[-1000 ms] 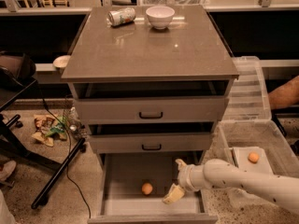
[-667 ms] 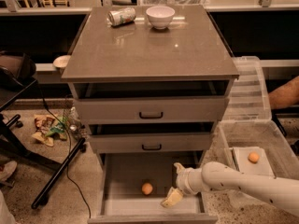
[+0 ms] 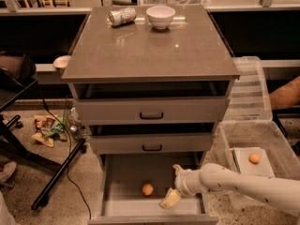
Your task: Pick orange from bottom drawer and place on counter
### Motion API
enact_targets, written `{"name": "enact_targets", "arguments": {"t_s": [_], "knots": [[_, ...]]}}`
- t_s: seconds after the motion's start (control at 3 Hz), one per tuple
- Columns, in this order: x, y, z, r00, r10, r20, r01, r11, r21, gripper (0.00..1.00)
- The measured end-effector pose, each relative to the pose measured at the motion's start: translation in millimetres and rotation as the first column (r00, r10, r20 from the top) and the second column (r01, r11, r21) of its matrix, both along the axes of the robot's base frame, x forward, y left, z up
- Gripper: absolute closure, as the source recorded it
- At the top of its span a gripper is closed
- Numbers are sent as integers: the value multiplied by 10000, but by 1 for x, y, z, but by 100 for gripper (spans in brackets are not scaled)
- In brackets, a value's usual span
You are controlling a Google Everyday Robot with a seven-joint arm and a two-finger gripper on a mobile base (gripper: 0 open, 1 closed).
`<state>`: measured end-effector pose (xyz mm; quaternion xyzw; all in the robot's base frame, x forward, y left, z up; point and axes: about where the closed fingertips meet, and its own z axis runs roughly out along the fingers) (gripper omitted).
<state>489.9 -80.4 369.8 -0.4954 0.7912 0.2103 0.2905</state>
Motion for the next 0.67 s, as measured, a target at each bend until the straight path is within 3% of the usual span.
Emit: {"name": "enact_targets", "arguments": {"t_s": [0.67], "knots": [[28, 36, -76, 9983, -490, -329, 529, 9902, 1294, 0]]}}
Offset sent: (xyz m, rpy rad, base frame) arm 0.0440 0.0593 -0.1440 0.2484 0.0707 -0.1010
